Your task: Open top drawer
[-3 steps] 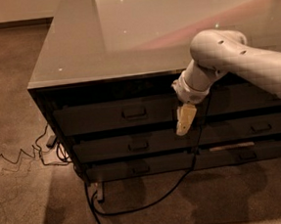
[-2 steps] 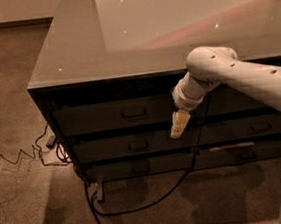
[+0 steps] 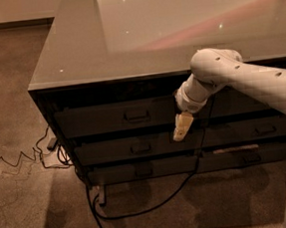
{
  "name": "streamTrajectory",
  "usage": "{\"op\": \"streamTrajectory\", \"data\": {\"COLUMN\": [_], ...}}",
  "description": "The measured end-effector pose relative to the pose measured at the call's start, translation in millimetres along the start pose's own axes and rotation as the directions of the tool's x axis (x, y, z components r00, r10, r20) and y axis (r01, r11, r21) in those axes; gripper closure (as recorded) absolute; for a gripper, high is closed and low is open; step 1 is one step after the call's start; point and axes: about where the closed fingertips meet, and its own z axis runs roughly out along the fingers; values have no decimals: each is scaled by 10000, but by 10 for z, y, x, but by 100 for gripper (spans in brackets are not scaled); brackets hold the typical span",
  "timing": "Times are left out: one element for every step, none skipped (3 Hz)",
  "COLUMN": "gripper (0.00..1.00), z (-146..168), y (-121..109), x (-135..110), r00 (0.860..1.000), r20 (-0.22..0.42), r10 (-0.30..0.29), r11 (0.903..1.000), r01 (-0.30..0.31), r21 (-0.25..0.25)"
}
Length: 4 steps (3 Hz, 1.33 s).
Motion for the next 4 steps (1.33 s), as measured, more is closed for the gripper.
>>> {"op": "streamTrajectory", "data": {"gripper": [0,0,19,42], "z": [107,219,412,506], "y": [-125,-361,-430,-409], "x": [-88,-121,-35,121], "r00": [9996,9996,9997,9976], "r20": [258,273,-224,-671], "r10": [-114,-79,-34,185], "r11": [9998,9986,9996,9998], "r01": [110,64,41,-182], "r21": [185,519,297,48]}}
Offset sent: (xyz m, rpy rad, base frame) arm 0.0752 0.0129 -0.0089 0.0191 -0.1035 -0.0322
